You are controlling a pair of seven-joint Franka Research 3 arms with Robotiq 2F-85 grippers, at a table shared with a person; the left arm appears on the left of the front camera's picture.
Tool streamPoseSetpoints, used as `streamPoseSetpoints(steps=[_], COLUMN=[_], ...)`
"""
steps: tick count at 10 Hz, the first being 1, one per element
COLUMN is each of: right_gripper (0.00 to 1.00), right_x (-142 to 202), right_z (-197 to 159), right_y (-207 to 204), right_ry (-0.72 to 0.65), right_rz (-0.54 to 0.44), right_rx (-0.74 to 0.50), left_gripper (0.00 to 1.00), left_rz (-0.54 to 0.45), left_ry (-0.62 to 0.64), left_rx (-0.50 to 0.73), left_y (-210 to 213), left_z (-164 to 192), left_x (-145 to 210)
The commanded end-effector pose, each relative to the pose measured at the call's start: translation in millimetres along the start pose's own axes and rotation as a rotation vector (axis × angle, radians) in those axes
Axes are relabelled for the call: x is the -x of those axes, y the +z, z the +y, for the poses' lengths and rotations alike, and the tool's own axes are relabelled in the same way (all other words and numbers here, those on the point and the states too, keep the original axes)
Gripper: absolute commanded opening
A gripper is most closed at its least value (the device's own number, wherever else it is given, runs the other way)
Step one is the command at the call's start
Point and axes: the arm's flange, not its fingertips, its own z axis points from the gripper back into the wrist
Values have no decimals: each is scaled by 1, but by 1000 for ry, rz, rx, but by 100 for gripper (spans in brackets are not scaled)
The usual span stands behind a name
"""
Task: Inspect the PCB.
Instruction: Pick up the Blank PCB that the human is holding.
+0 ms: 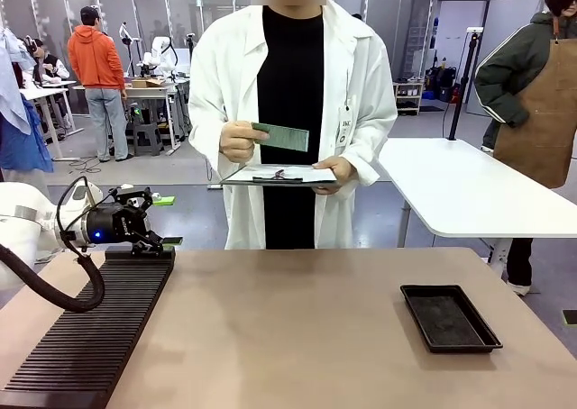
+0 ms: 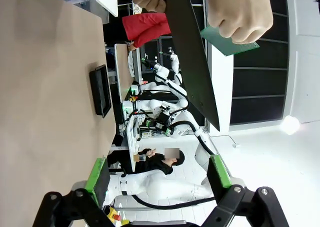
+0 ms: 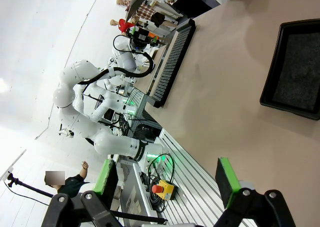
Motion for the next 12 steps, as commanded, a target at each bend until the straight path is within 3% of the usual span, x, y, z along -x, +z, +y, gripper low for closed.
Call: streamPoseSetpoints(steps=[1,2,6,9,12], right_gripper=[100,100,100,100,100], right_x=[-1,-1,-1,-1,-1], right_z=[-1,-1,-1,-1,-1], right_y=[1,1,1,1,1], right_ry=[18,18,18,18,18], right_rz=[-9,-9,-9,-9,-9], right_rx=[-9,-9,-9,-9,-9], left_gripper=[100,100,100,100,100], left_rz=[32,68,79,21,-5], left_ry=[6,19,-58,-117,-138], left_rx=[-6,-70,-5,-21,18], left_y=[12,29,129,216,270], left_z=[-9,-16,-40,-35,-27], left_x=[11,28,119,195,232])
